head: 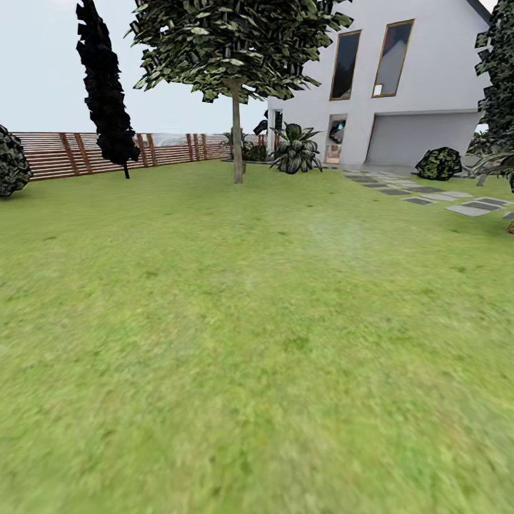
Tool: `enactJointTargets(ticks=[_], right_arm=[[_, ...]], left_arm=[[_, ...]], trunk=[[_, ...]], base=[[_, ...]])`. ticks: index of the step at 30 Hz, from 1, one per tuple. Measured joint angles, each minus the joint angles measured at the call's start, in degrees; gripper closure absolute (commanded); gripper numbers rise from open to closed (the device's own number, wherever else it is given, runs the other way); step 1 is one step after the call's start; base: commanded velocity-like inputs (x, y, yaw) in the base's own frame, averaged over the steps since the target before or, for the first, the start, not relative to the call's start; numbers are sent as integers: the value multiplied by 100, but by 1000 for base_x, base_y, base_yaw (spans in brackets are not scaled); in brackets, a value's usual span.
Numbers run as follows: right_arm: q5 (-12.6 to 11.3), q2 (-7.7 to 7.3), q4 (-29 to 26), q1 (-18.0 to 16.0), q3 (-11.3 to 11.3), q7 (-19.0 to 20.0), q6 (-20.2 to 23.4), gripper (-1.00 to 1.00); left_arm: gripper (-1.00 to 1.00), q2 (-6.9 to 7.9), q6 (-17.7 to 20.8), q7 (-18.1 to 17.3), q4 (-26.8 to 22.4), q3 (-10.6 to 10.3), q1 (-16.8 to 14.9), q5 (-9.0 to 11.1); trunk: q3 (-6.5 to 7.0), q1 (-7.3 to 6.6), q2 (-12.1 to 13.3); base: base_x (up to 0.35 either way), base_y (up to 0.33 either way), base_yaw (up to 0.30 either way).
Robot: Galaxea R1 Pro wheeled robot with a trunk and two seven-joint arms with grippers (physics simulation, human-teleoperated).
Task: Take the three Easter eggs out of the wicker basket on the lawn in the garden, then place them on the lawn next to a single tree (choose any tree) so that all three eggs are next to the same tree and none are left in the basket.
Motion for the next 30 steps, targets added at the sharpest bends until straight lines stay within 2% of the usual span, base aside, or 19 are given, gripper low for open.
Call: enactJointTargets(ticks=[6, 14, 30], right_arm=[[1, 2, 0, 0, 0, 0, -5, -100], [-7, -4, -2, 0, -7, -2, -15, -100], [-33, -38, 19, 0, -16, -2, -20, -100]], left_arm=[[-100, 12, -5, -4, -1, 44, 0, 0], [-100, 12, -5, -4, -1, 47, 0, -7], [-100, 21, -5, -4, 0, 51, 0, -6]], trunk=[[-2, 0, 0], [-44, 0, 0], [-51, 0, 0]], base=[[339, 0, 34], [339, 0, 175], [339, 0, 9]])
